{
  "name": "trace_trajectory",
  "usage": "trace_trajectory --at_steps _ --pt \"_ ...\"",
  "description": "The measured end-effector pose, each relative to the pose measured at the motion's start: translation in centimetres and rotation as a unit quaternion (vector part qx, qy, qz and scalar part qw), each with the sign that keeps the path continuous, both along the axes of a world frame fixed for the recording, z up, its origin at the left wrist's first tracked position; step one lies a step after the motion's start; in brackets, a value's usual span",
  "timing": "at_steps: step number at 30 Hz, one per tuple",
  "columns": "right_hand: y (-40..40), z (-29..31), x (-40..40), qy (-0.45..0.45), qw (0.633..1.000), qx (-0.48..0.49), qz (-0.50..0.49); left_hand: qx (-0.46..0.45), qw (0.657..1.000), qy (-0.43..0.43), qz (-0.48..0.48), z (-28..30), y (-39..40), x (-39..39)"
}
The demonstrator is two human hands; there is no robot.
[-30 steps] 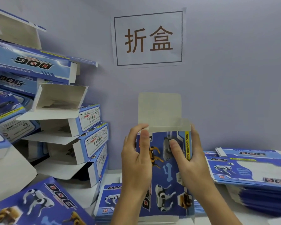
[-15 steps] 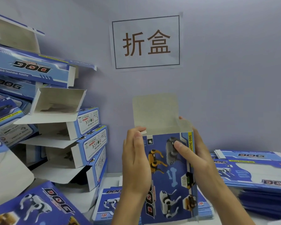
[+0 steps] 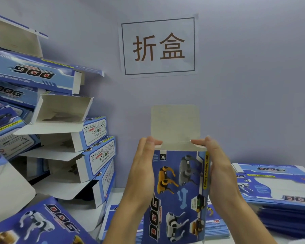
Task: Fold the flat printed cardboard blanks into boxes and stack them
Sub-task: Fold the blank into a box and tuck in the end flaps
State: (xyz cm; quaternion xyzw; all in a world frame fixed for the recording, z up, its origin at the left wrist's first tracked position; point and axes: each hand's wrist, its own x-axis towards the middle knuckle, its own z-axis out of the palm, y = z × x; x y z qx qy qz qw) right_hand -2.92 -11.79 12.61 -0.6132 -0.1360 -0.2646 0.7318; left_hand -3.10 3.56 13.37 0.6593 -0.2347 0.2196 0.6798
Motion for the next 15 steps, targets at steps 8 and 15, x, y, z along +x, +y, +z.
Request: trace_trajectory --at_steps 8,15 --pt "0.68 0.25 -0.8 0.013 0.999 0.037 0.035 -0.075 0.996 0.032 0.019 -0.1 -0.4 -0.12" --pt "0.41 0.33 -0.49 0.003 0.997 0.006 0.082 -0.098 0.989 0.085 -0.072 0.27 0.21 -0.37"
